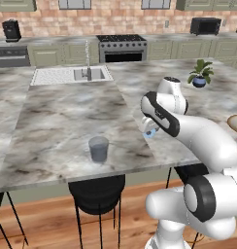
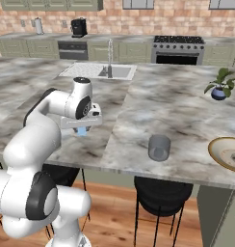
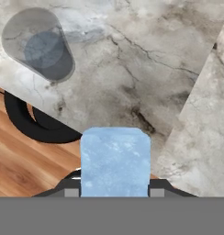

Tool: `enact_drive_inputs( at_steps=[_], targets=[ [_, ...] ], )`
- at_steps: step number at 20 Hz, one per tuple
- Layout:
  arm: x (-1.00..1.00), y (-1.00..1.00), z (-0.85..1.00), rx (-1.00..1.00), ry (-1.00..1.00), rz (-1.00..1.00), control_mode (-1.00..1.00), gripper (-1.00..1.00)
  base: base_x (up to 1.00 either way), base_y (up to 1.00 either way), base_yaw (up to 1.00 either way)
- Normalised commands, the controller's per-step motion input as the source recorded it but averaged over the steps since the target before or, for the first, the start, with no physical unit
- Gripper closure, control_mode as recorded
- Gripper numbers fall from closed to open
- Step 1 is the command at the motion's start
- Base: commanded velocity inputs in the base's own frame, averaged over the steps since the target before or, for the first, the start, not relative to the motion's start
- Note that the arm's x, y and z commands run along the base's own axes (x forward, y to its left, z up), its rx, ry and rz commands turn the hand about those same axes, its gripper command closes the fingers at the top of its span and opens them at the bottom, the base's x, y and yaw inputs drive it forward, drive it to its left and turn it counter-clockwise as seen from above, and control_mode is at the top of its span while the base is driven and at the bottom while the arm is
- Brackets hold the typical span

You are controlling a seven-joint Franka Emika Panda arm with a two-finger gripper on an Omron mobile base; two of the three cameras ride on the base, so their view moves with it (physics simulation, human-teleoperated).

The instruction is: There are four ice cubes in the ice bowl. Place two ice cubes in each glass of water.

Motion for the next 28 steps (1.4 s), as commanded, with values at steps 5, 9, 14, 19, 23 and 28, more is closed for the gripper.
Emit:
enact_drive_inputs(
  at_steps=[5,9,14,19,23,28],
  targets=[
    [0.0,0.0,0.0,0.0,0.0,0.0,1.0,1.0,0.07,0.15,0.0],
    [0.0,0.0,0.0,0.0,0.0,0.0,1.0,1.0,0.0,0.0,0.0],
    [0.0,0.0,0.0,0.0,0.0,0.0,1.0,1.0,0.0,0.0,0.0],
    [0.0,0.0,0.0,0.0,0.0,0.0,-1.0,1.0,0.0,0.0,0.0],
    [0.0,0.0,0.0,0.0,0.0,0.0,-1.0,1.0,0.0,0.0,0.0],
    [0.0,0.0,0.0,0.0,0.0,0.0,-1.0,1.0,0.0,0.0,0.0]
  ],
)
